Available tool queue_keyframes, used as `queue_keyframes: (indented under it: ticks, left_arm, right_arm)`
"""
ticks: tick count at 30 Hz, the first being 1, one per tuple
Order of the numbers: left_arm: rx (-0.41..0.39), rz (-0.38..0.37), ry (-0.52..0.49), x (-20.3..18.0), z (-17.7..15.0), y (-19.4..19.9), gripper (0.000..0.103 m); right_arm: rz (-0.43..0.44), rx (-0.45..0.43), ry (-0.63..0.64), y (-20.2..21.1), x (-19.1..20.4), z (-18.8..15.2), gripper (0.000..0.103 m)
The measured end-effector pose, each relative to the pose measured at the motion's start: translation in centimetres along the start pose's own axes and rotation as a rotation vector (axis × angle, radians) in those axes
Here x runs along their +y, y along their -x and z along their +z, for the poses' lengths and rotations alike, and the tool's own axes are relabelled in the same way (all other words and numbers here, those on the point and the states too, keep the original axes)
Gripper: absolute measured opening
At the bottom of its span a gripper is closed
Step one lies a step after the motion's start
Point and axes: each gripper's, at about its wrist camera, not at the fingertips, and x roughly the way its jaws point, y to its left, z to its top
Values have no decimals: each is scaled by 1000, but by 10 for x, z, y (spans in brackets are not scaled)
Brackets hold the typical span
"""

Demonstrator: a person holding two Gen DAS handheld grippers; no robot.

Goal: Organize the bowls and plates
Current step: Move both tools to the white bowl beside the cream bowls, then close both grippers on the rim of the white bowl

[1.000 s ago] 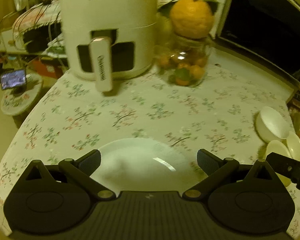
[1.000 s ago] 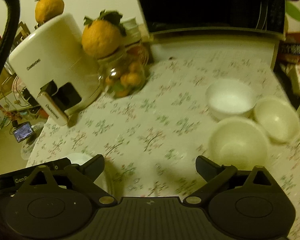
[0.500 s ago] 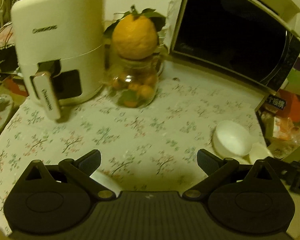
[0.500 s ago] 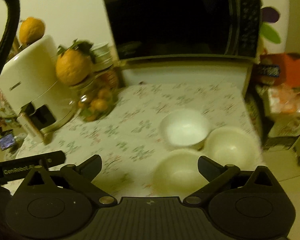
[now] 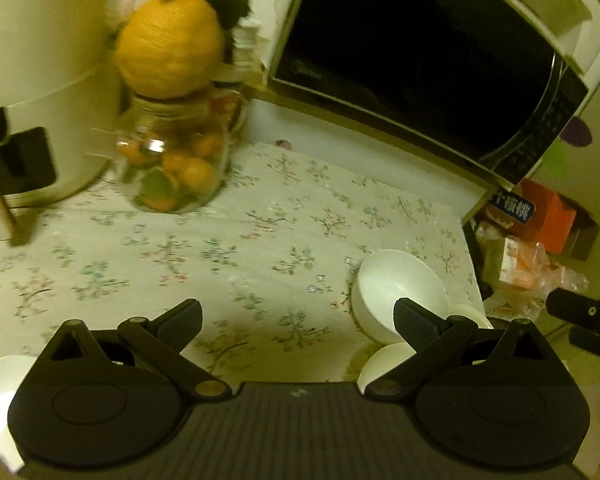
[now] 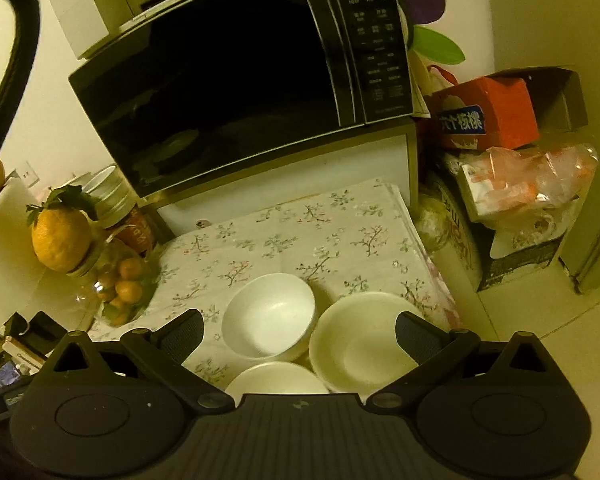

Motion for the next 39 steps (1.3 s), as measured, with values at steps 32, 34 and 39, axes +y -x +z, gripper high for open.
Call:
queue_keyframes:
  ticks: [32, 34, 39]
  left_arm:
    - [124, -46, -30, -29, 4, -108, 55]
    - [130, -44, -34, -29, 2, -109, 50]
    - [127, -59, -48, -30, 1, -112, 36]
  right_arm:
    - [-28, 192, 183, -135, 11, 6, 23]
    - [-37, 199, 191, -138, 13, 3, 18]
    - [-65, 197, 211, -139, 20, -3, 8]
